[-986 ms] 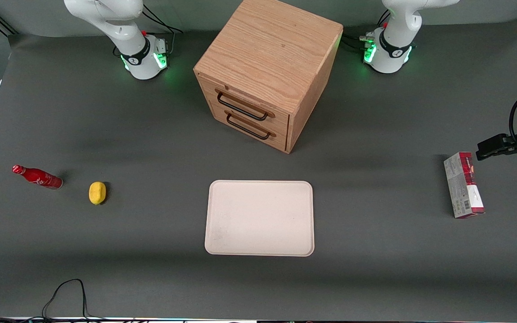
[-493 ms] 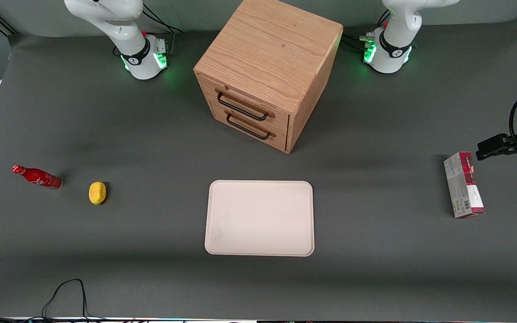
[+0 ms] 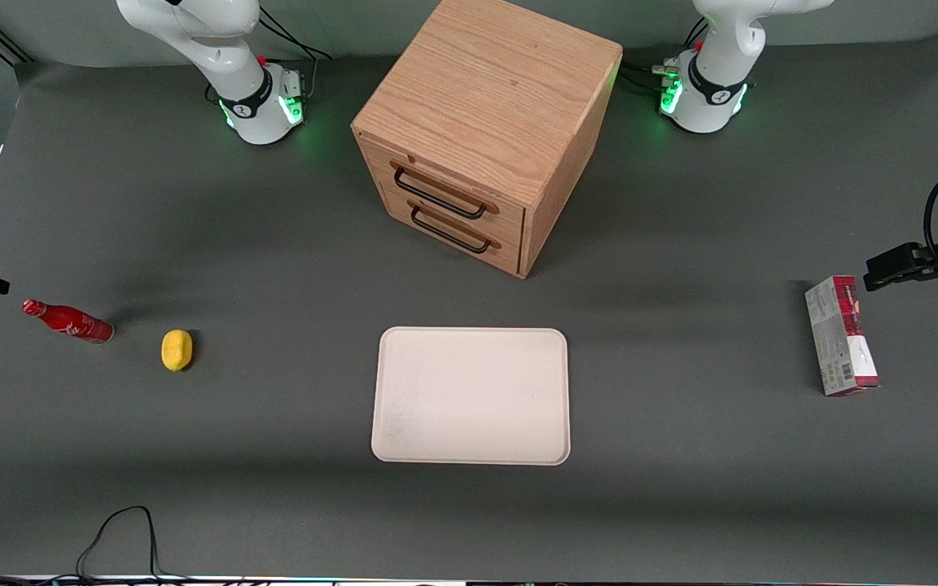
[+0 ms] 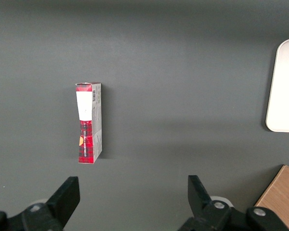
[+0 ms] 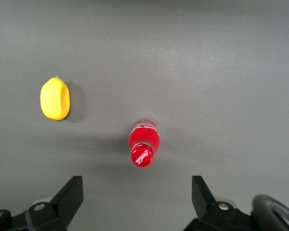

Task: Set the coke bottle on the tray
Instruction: 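Lower the right gripper and close it around the bottle's cap end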

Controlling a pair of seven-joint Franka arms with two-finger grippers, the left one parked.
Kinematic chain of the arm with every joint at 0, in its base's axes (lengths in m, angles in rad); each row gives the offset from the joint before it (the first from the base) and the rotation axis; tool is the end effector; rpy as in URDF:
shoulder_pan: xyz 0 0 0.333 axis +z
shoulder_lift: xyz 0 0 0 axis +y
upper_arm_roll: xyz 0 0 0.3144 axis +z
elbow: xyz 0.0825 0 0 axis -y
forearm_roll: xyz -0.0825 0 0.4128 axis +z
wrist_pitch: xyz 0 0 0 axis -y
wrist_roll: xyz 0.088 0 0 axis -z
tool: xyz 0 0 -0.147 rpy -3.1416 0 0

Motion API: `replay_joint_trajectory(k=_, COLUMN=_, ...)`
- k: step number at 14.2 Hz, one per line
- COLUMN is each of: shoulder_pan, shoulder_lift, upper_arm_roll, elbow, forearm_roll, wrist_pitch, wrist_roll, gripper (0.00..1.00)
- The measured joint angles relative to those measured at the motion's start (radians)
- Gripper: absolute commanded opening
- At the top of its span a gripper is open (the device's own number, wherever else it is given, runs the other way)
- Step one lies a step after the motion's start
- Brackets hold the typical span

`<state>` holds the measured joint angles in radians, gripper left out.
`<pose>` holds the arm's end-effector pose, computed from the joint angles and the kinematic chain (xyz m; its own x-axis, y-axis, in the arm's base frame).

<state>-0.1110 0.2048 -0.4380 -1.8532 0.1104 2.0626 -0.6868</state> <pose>0.5522 -0.3168 0.3686 0.9950 0.0959 0.0273 0.0957 -0.9954 0.0066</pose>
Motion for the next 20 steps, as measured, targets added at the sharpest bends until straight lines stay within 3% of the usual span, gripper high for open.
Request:
replay_joint_trajectory(k=5, shoulder_pan=-0.005, shoulder_lift=0.068, upper_arm_roll=-0.002, elbow=-0.047, forearm_roll=0.112, wrist_pitch=0.100, wrist_roll=-0.106, gripper=1.00)
replay_joint_trajectory(k=12, shoulder_pan=-0.009, shoulder_lift=0.101, upper_arm_roll=-0.004, elbow=-0.118, forearm_roll=0.121, wrist_pitch=0.215, wrist_roll=-0.118, gripper=1.00)
replay_joint_trajectory(k=13, shoulder_pan=-0.009, shoulder_lift=0.101, upper_arm_roll=-0.004, elbow=-0.120, forearm_roll=0.121, wrist_pitch=0.215, wrist_roll=-0.118, gripper=0.93)
replay_joint_trajectory(k=15, shoulder_pan=-0.009, shoulder_lift=0.102, upper_arm_roll=-0.004, elbow=-0.122, forearm_roll=0.121, wrist_pitch=0.215, wrist_roll=-0.119, gripper=0.58)
replay_joint_trajectory(k=17, shoulder_pan=-0.008, shoulder_lift=0.103, upper_arm_roll=-0.004, elbow=-0.123, forearm_roll=0.121, wrist_pitch=0.215, wrist_roll=-0.121, gripper=0.37)
replay_joint_trajectory(k=20, shoulder_pan=-0.008, shoulder_lift=0.104, upper_arm_roll=-0.004, elbow=-0.123, forearm_roll=0.121, wrist_pitch=0.215, wrist_roll=-0.133, gripper=0.20)
